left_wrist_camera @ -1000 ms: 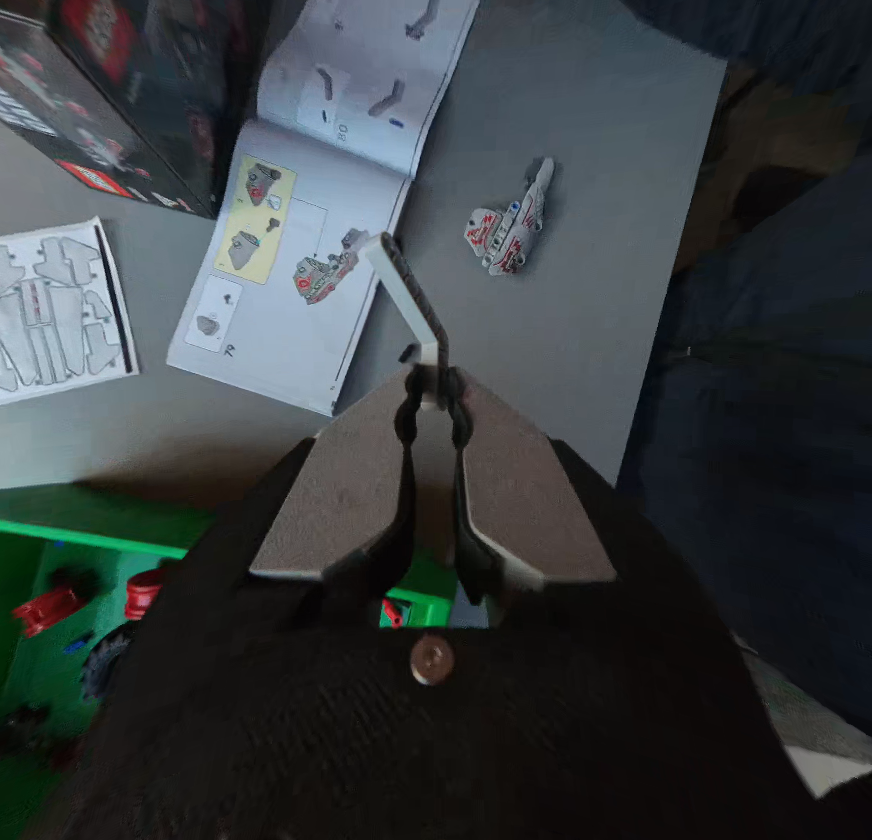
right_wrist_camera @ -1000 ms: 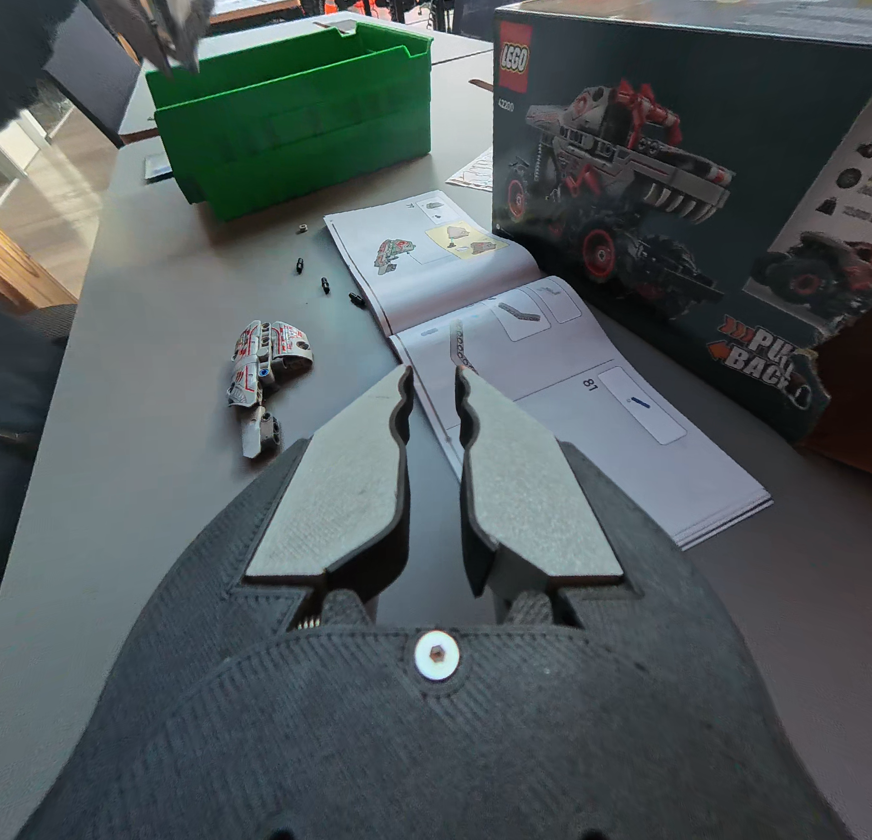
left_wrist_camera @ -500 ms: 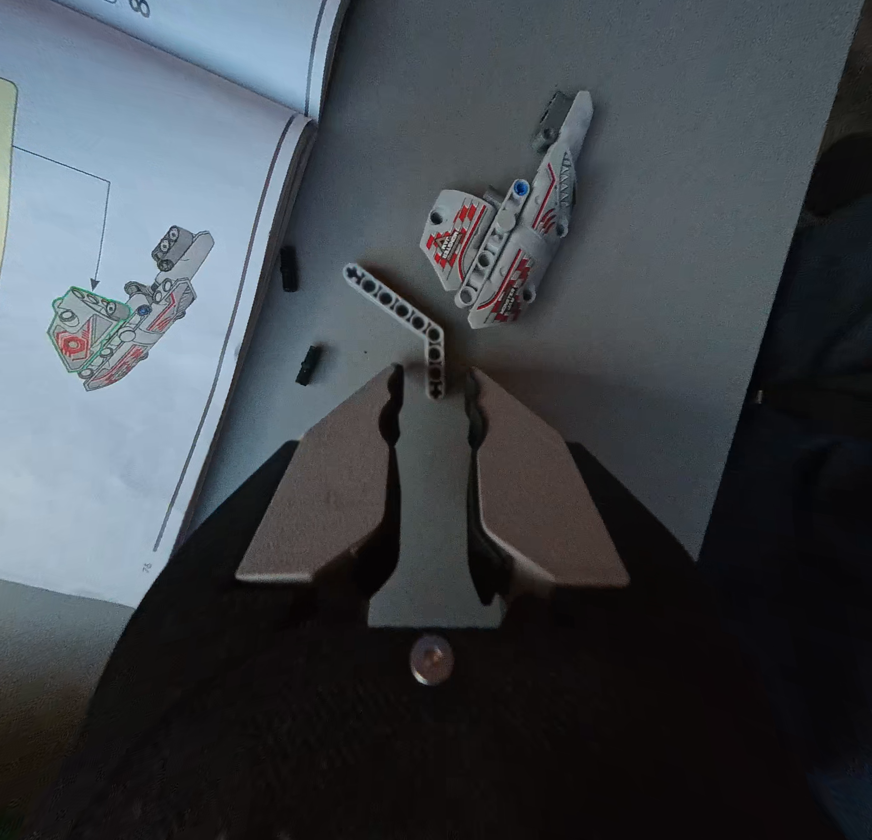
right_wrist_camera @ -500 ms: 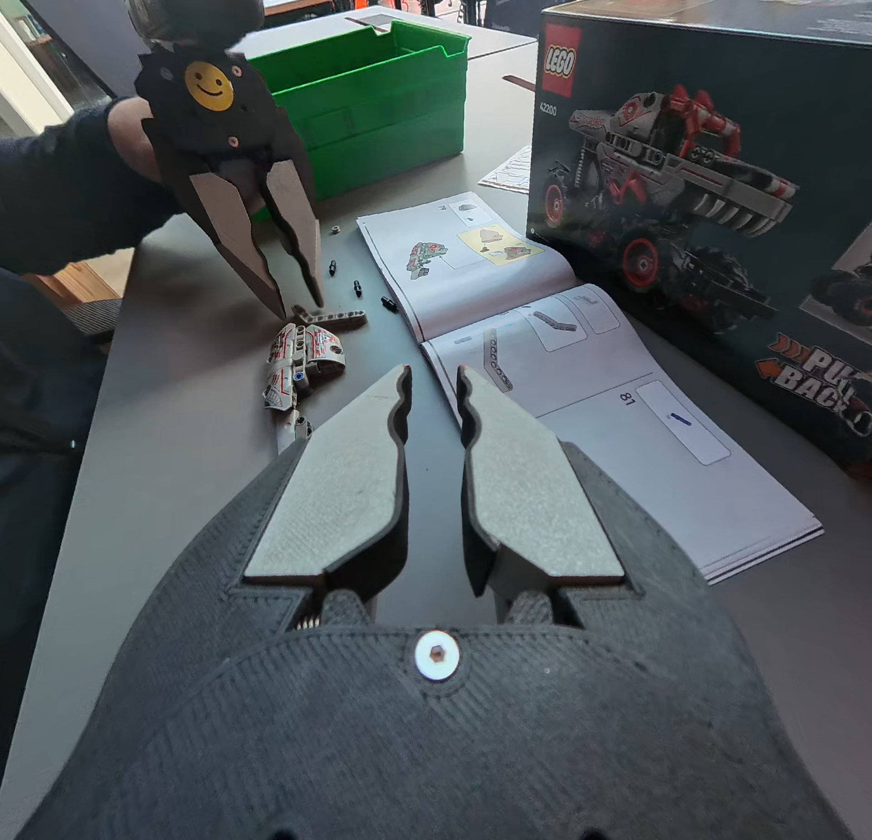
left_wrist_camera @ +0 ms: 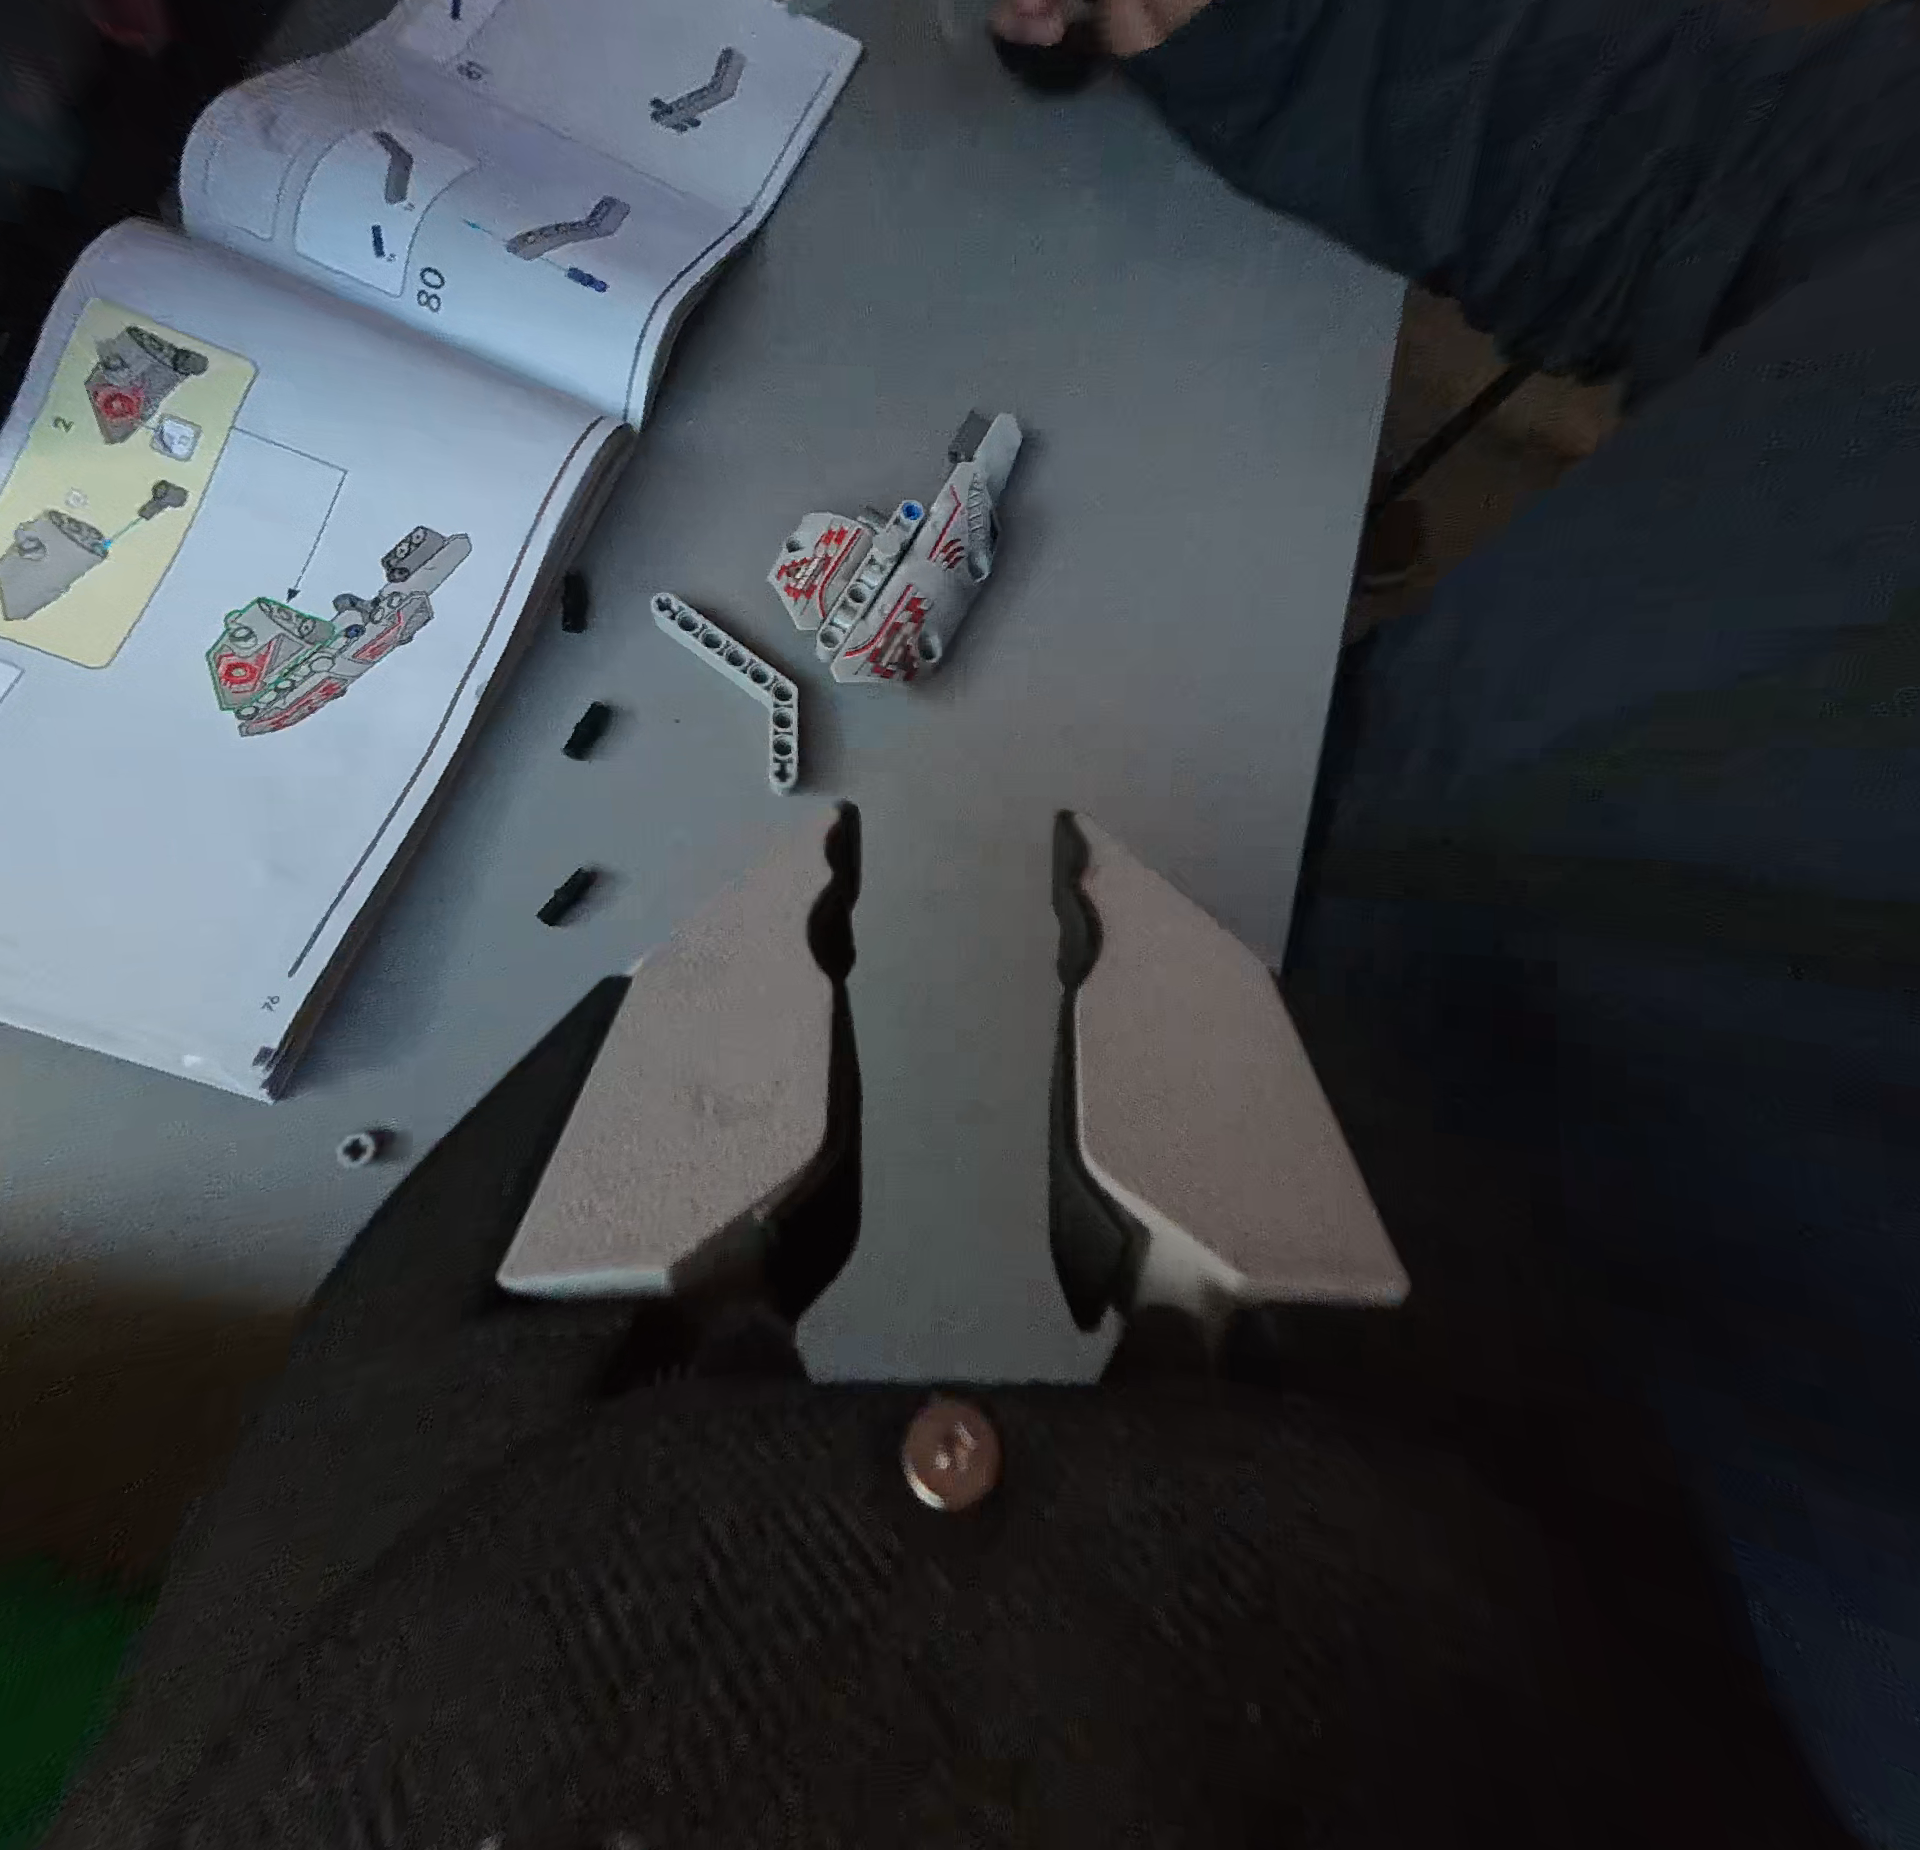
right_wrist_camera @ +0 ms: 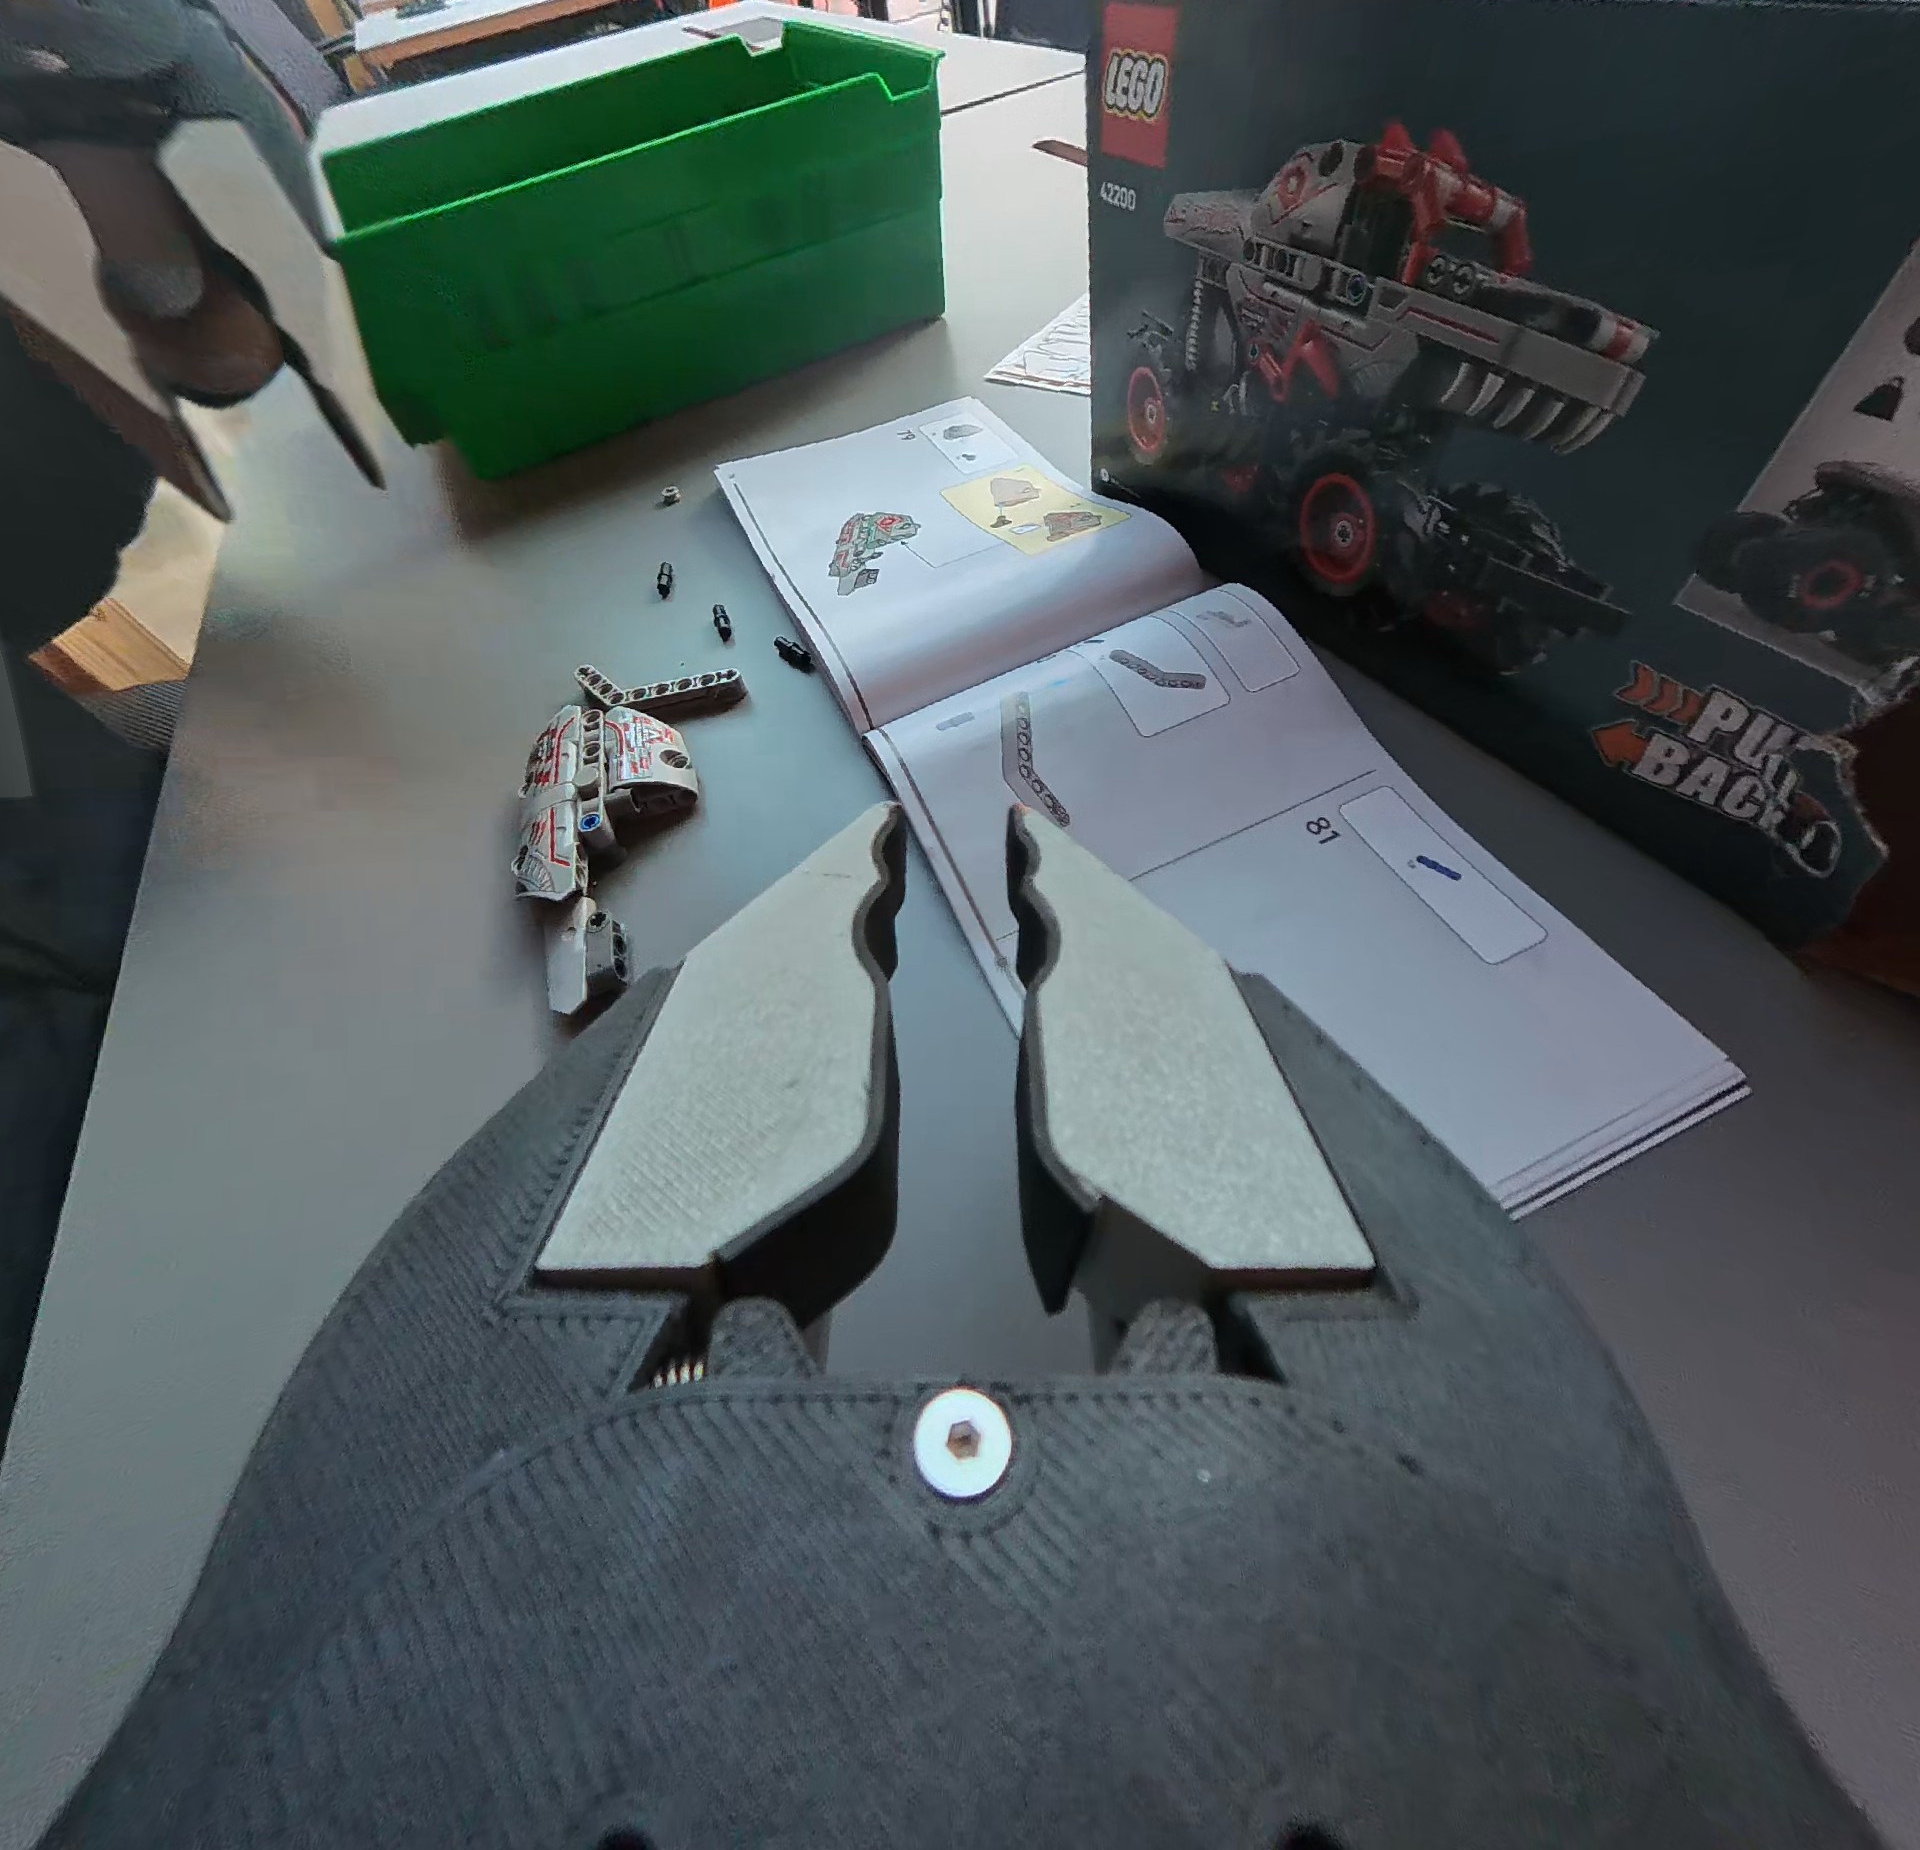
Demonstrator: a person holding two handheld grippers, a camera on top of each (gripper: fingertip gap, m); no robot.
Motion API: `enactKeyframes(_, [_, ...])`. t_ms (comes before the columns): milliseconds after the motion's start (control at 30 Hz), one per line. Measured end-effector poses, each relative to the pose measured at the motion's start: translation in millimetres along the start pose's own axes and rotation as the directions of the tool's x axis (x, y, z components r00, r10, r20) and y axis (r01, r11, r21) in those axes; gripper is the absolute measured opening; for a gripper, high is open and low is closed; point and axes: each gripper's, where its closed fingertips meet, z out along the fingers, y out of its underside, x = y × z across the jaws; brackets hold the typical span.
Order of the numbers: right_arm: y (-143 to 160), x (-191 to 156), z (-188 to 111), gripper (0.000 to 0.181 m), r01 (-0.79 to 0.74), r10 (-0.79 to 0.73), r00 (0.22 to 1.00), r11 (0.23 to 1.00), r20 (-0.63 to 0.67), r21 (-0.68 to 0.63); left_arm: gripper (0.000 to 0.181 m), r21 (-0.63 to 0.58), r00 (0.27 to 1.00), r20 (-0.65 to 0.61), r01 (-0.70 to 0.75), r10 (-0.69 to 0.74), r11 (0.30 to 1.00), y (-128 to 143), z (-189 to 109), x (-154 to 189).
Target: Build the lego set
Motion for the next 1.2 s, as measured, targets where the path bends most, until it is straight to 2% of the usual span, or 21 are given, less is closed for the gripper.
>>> enactKeyframes(167, [-0.1, 0.8, 1.1, 0.018, -0.004, 0.004, 1.000, 1.000, 0.009, 0.006, 0.035, 0.023, 0.992, -0.021, -0.120, 0.121, 0.992, 8.4, -39.8, 21.0])
enactKeyframes(300, [3.4, -0.2, 5.9, 0.019, 0.020, -0.021, 1.000, 1.000, -0.007, -0.023, 0.039, 0.088, 0.996, 0.037, -0.082, 0.079, 0.993, 20.6, -82.9, 8.1])
enactKeyframes(433, [3.2, 0.5, 5.5, 0.020, 0.026, -0.027, 0.999, 0.999, -0.019, -0.019, 0.041, 0.187, 0.977, 0.203, 0.024, -0.063, 0.982, 30.2, -146.5, -31.7])
enactKeyframes(533, [0.5, 3.0, 2.5, 0.024, 0.003, -0.003, 1.000, 1.000, -0.017, 0.006, 0.046, 0.128, 0.869, 0.468, 0.113, -0.161, 0.985, 60.8, -197.5, -92.4])
enactKeyframes(600, [-1.0, 4.8, 0.9, 0.026, -0.016, 0.016, 1.000, 1.000, -0.013, 0.020, 0.046, 0.092, 0.806, 0.560, 0.170, -0.193, 0.981, 78.6, -222.3, -120.1])
enactKeyframes(700, [-1.9, 8.0, -0.2, 0.027, -0.032, 0.033, 0.999, 0.999, -0.025, 0.030, 0.030, 0.074, 0.815, 0.551, 0.167, -0.180, 0.983, 85.4, -231.0, -139.6])
enactKeyframes(833, [-0.9, 11.6, 0.3, 0.029, -0.031, 0.032, 0.998, 0.999, -0.055, 0.024, 0.030, -0.044, 0.849, 0.505, 0.207, -0.156, 0.977, 101.5, -212.4, -164.4])
enactKeyframes(900, [-0.6, 12.1, 0.6, 0.031, -0.022, 0.023, 0.997, 1.000, -0.067, 0.022, 0.025, -0.148, 0.802, 0.588, 0.229, -0.100, 0.962, 117.2, -216.6, -188.2])
enactKeyframes(967, [-0.3, 14.3, 0.7, 0.033, -0.022, 0.023, 0.996, 1.000, -0.086, 0.020, 0.019, -0.200, 0.704, 0.710, 0.231, -0.021, 0.952, 123.6, -242.0, -215.6])
enactKeyframes(1000, [-0.3, 15.8, 0.6, 0.033, -0.025, 0.027, 0.995, 0.999, -0.095, 0.021, 0.019, -0.203, 0.679, 0.734, 0.220, 0.000, 0.954, 121.1, -252.7, -223.6])
enactKeyframes(1100, [-0.4, 21.2, -0.3, 0.034, -0.049, 0.052, 0.991, 0.998, -0.119, 0.027, 0.026, -0.183, 0.711, 0.704, 0.176, 0.004, 0.967, 105.8, -259.7, -232.4])
enactKeyframes(1200, [-0.4, 25.4, -0.7, 0.034, -0.069, 0.072, 0.988, 0.997, -0.135, 0.031, 0.026, -0.236, 0.764, 0.645, 0.176, 0.019, 0.956, 99.8, -243.3, -249.0])
